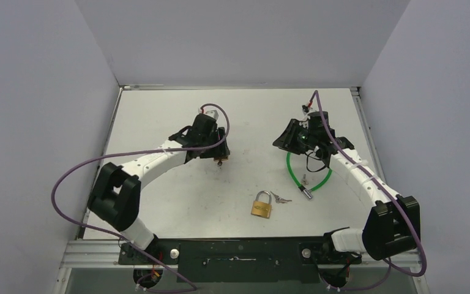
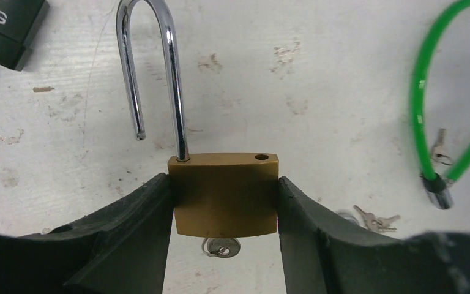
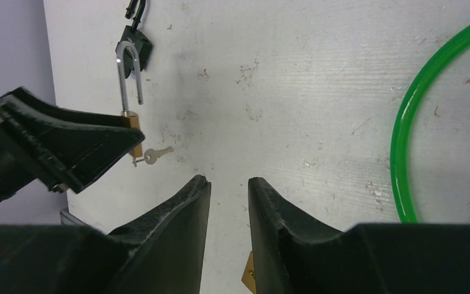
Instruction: Unlock with the key
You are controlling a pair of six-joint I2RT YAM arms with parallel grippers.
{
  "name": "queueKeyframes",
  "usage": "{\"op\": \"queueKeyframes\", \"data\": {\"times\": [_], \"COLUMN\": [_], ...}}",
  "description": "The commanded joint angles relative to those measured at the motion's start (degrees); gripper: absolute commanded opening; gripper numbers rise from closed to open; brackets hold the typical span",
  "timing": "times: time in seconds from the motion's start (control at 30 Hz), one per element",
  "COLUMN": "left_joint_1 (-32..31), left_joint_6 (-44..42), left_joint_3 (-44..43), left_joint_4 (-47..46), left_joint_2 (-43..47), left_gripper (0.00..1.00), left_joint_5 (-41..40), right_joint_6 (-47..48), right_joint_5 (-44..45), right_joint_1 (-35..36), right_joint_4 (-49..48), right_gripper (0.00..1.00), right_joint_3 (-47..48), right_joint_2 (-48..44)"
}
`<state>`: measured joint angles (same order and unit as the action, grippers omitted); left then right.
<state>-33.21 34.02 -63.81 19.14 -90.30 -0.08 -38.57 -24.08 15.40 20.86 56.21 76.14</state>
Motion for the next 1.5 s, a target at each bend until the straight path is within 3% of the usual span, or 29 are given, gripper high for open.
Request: {"op": "queueKeyframes", "data": {"times": [0.0,0.13,0.37,0.7,0.83,0.93,1.1,1.47], "left_joint_1": [-0.01,-0.09,0.11,1.14,1.70,2.36,3.64,4.52], "left_joint_6": [0.94,0.17,0.61,-0.22,-2.10,-3.90,-5.54,-5.28], "left_joint_3": [-6.84,-10.64,-20.06,-27.15,-26.28,-24.49,-17.77,4.76], "left_joint_4": [1.11,0.53,1.55,-0.15,-1.74,-1.86,-3.35,-11.14], "left_joint_2": [-6.03,-12.49,-22.89,-29.64,-27.39,-24.25,-15.98,8.48], "left_gripper": [0.00,0.02,0.16,0.62,0.74,0.79,0.80,0.80], "left_joint_5": [-3.55,-4.64,-3.24,-1.02,1.54,2.89,3.88,4.74], "right_joint_6": [0.18,-0.29,-2.27,3.07,3.96,4.19,4.40,-0.90], "right_joint_5": [1.44,1.76,1.51,2.59,4.69,6.20,10.69,23.56], "right_joint_1": [-0.17,-0.11,0.53,1.04,1.04,1.09,3.26,20.07], "right_joint_4": [-0.24,0.09,-0.77,5.10,6.89,8.06,11.61,15.94], "right_gripper": [0.31,0.31,0.31,0.30,0.34,0.42,0.45,0.45], "right_joint_3": [0.01,-0.44,-2.87,-2.02,-2.60,-3.23,-4.48,-9.29], "right_joint_2": [-2.59,-3.64,-4.03,-2.15,-2.85,-3.44,-3.88,0.39]}}
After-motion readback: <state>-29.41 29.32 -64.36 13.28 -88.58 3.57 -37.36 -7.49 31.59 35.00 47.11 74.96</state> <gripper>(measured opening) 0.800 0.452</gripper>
